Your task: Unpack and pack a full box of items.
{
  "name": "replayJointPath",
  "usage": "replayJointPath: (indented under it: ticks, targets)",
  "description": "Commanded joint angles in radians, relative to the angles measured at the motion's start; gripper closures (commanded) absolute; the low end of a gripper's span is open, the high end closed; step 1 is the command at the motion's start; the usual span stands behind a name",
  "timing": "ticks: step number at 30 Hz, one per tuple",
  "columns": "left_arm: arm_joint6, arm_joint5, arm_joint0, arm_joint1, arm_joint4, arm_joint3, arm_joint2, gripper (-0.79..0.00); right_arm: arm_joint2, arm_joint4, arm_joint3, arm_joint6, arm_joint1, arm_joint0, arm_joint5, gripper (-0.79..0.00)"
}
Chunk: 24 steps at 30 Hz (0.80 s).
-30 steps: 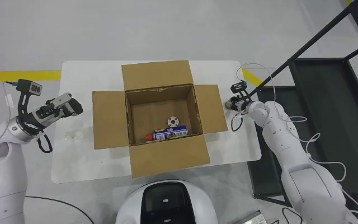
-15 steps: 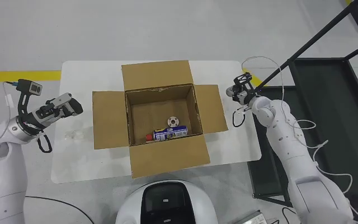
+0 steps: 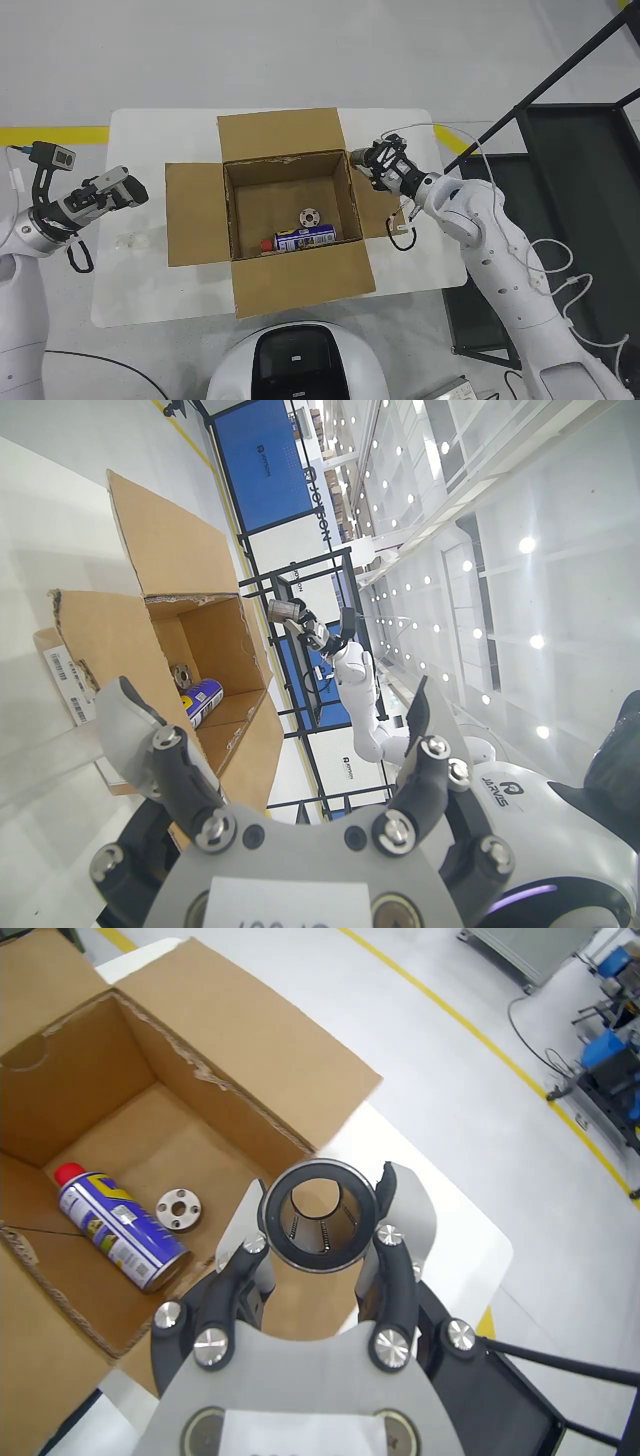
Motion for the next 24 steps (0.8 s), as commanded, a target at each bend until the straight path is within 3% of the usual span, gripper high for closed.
replayJointPath:
  ticks: [1,6,24]
  targets:
    - [0.000,0.000,0.000,0.000,0.000,0.000,0.000,-0.785,-0.050,0.008,0.014,0.002,-0.008,0.027,-0.007,0.000]
    - [0.000,0.000,0.000,0.000,0.000,0.000,0.000,-0.785,-0.093,0.081,0.057,-0.028,-0.018,0.041,-0.050,0.000]
    - [0.000,0.000,0.000,0.000,0.000,0.000,0.000,-0.785,-0.130,0.066,0.049,-0.022,-0.024,0.064,-0.077,0.000]
